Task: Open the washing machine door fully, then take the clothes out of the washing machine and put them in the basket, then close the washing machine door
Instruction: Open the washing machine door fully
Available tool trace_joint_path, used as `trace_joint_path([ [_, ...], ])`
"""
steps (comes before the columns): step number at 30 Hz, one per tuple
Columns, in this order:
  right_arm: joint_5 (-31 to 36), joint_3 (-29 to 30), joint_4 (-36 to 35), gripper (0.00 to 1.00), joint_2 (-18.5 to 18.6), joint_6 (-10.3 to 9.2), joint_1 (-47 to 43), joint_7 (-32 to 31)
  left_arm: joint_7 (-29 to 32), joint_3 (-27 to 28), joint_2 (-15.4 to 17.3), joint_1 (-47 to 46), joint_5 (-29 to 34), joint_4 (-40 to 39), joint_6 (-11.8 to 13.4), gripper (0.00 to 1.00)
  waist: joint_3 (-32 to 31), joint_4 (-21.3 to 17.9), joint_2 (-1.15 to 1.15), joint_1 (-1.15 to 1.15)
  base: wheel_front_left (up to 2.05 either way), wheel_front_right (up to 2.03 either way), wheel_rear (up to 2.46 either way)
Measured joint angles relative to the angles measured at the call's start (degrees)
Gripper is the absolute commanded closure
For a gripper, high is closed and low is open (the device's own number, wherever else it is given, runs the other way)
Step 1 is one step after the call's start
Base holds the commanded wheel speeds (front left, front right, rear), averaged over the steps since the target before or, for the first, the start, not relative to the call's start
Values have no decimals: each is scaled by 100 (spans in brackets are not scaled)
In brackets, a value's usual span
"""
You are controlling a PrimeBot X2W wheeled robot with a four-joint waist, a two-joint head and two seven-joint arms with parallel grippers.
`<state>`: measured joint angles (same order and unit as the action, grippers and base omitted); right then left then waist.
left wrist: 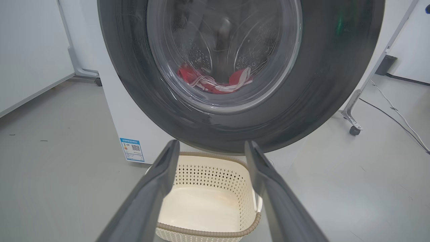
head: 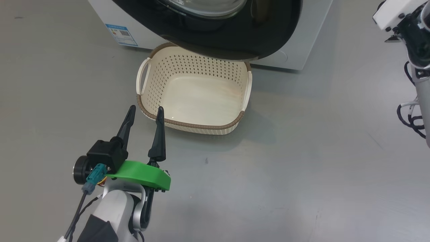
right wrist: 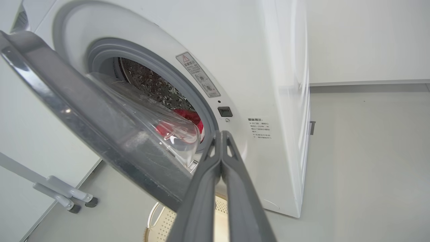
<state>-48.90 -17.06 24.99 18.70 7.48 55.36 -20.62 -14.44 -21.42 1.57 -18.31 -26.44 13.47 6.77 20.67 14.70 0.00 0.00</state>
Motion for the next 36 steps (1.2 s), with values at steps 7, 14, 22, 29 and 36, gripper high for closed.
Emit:
trace_joint_path([
  [7,646,-526,-486,100,241,0,-942,1167,0,240,3,220,97,86,0,0,-430,-206,0,0,0,0,0],
  [14,653,-390,-383,100,40,0,-1936,1857,-1,512,13,432,222,82,0,0,-722,-460,0,0,0,0,0],
  [22,888,-267,-601,100,156,-60,-2451,2579,0,546,16,458,309,44,0,0,-841,-738,0,0,0,0,0],
  [29,943,-3,-733,6,56,-365,-3084,3225,0,638,23,472,350,19,0,0,-868,-858,0,0,0,0,0],
  [36,1025,89,-856,0,-36,-564,-3650,3417,0,709,23,475,350,0,0,0,-895,-869,0,0,0,0,0],
])
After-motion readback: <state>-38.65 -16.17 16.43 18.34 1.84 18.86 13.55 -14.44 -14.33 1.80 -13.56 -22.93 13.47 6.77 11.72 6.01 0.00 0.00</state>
